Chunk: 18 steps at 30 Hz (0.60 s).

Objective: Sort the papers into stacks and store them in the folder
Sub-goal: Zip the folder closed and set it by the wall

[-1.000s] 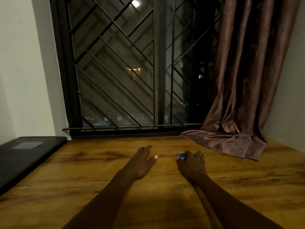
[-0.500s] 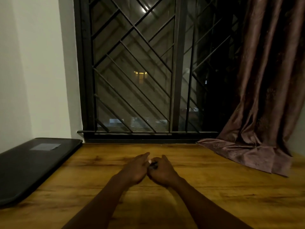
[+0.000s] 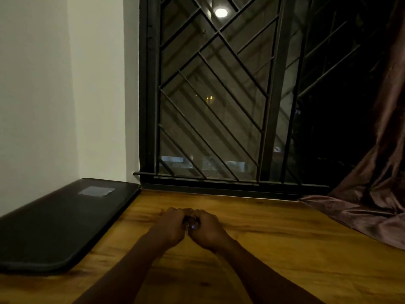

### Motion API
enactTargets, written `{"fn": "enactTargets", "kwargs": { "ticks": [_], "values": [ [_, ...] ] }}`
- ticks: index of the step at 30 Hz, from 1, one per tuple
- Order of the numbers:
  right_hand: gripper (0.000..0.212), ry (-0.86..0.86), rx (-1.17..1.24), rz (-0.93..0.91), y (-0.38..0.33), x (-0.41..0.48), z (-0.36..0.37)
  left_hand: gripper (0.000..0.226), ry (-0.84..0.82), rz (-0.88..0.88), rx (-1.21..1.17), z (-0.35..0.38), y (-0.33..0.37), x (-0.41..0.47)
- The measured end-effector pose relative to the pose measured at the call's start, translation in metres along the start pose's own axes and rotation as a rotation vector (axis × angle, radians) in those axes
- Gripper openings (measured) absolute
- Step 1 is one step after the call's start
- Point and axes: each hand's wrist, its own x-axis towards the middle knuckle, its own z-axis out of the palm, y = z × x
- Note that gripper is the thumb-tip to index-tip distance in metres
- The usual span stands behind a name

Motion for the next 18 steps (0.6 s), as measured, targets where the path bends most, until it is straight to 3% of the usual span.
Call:
{"fn": "enactTargets", "kwargs": {
  "ticks": [2,9,18],
  "values": [
    [0.028,-0.027,0.051,0.004,-0.003,0.012,0.011,0.036,0.010,-0.038,0.072,-0.005,-0.015,0.001],
    [0.020,0.083,0.139,-0.073,-0.014,0.047,0.044,0.021,0.080,-0.060,0.470,-0.030,-0.053,0.005],
    [0.016,0.150,0.178,-0.102,-0.047,0.107,0.098,0.021,0.095,-0.227,0.684,-0.058,-0.102,0.010]
  ]
}}
